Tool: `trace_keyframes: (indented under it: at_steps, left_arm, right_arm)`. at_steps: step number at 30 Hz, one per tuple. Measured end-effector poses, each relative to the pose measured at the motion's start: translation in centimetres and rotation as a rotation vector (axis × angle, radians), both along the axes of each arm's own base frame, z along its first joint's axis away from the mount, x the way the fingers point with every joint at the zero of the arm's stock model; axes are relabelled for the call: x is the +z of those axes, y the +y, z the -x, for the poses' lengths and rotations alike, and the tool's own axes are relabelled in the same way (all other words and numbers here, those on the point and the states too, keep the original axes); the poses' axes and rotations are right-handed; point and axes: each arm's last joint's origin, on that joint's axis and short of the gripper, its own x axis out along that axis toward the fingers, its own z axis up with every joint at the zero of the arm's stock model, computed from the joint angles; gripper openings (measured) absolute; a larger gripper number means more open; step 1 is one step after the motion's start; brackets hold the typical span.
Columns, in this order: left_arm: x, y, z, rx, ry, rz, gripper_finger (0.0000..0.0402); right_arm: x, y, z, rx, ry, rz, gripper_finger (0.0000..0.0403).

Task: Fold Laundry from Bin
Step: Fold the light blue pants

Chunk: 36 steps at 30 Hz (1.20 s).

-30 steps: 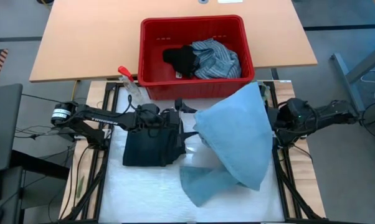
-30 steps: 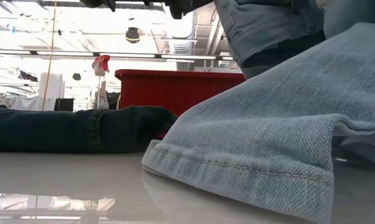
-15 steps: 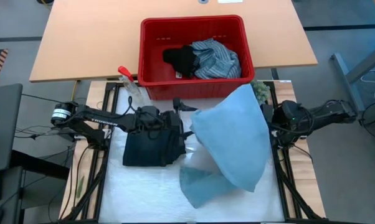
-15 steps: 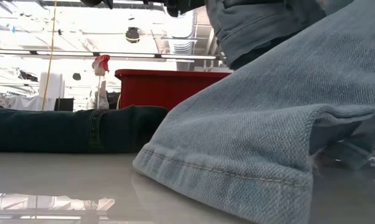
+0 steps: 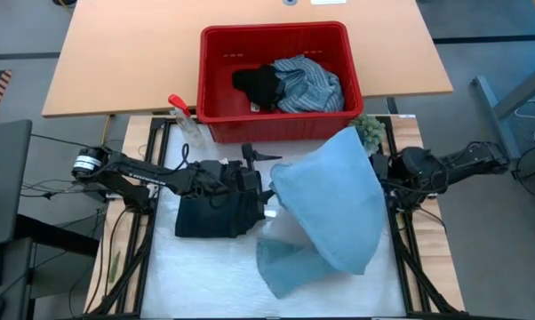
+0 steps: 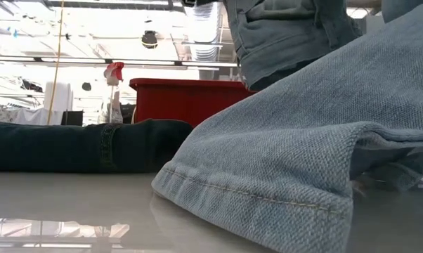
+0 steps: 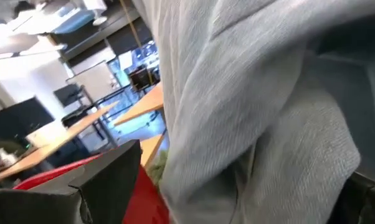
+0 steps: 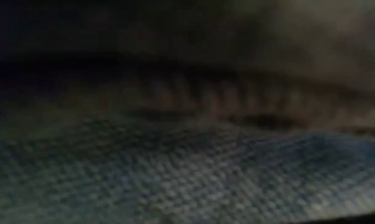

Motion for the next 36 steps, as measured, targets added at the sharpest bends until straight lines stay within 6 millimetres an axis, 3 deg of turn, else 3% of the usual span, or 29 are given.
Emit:
trace_keyframes:
  at_steps: [4,7,10,14,16,20,26,31,36]
  left_arm:
    - [0.2,-0.1,0.0,-0.047,-0.016,-0.006,0.0354]
    - [0.1,-0.1,0.0,-0.042,-0.012,-0.022,0.0315]
    - [0.1,-0.3,0.0,-0.026,-0.007,-0.039,0.0230]
    - [0.1,-0.9,0.1,0.006,0.015,-0.116,0.0061]
    - [0.3,-1.4,0.2,0.025,0.021,-0.175,0.0022]
    - [2.1,-2.6,0.8,0.129,0.030,-0.311,0.0010]
    - [7.5,-4.2,1.8,0.294,0.041,-0.555,0.0007]
    - [11.6,-4.8,2.3,0.388,0.089,-0.756,0.0006]
    - [15.9,-4.3,3.2,0.476,0.124,-0.805,0.0006]
  right_arm:
    - [-0.3,0.1,-0.6,0.007,0.004,-0.021,0.0020]
    - [-0.5,0.1,-0.9,0.020,0.007,-0.057,0.0026]
    - [-0.4,0.1,-0.8,0.024,0.008,-0.069,0.0037]
    - [-0.4,0.1,-0.8,0.040,0.002,-0.111,0.0052]
    - [-0.4,0.1,-0.8,0.050,0.006,-0.135,0.0060]
    - [-0.1,-0.2,-0.5,0.054,0.046,-0.161,0.0077]
    - [2.9,-1.3,0.9,0.034,0.183,-0.227,0.0111]
    - [5.2,-2.2,1.9,-0.038,0.456,-0.186,0.0134]
    - [7.4,-3.0,3.0,-0.145,0.668,-0.160,0.0140]
